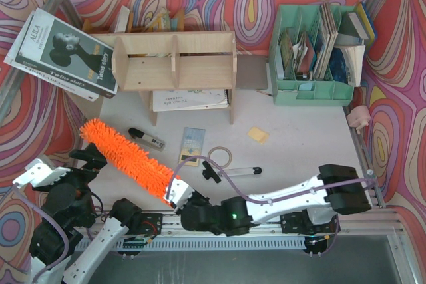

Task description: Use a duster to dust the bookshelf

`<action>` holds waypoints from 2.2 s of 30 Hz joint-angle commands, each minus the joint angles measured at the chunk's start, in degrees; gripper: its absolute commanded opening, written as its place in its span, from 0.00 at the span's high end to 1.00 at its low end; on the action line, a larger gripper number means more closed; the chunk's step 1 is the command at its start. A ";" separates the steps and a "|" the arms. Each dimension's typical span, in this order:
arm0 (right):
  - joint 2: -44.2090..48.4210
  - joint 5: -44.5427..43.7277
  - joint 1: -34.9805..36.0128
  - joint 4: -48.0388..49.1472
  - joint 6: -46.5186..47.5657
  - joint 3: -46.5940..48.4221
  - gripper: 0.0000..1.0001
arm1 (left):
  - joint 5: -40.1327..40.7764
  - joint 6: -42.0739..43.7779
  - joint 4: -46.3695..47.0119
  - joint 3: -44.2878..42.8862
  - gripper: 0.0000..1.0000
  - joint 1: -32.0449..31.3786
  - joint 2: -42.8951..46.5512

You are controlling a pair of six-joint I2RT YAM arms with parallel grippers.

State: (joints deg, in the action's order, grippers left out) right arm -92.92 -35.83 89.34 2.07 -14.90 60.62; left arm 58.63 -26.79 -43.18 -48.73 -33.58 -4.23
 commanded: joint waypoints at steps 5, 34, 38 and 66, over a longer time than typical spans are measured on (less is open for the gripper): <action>15.04 -5.77 5.84 -2.36 4.41 -8.76 1.00 | 2.46 0.36 -0.01 0.39 0.02 0.34 0.44; 35.35 -49.34 9.11 -63.12 -49.93 8.97 1.00 | 2.10 0.42 0.80 1.09 0.02 0.36 -0.20; 37.11 -50.52 5.87 -31.54 -17.17 4.22 1.00 | 1.42 0.51 1.07 1.13 0.02 0.36 -0.67; 32.69 -8.05 -32.32 -23.74 -18.93 -3.99 1.00 | 0.28 0.67 1.16 1.27 0.02 0.36 -0.52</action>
State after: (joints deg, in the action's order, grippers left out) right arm -61.19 -48.12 58.00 -24.27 -30.61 58.98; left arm 59.57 -26.79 -43.16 -48.21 -33.54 -4.71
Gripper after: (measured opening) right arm 0.328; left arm 0.984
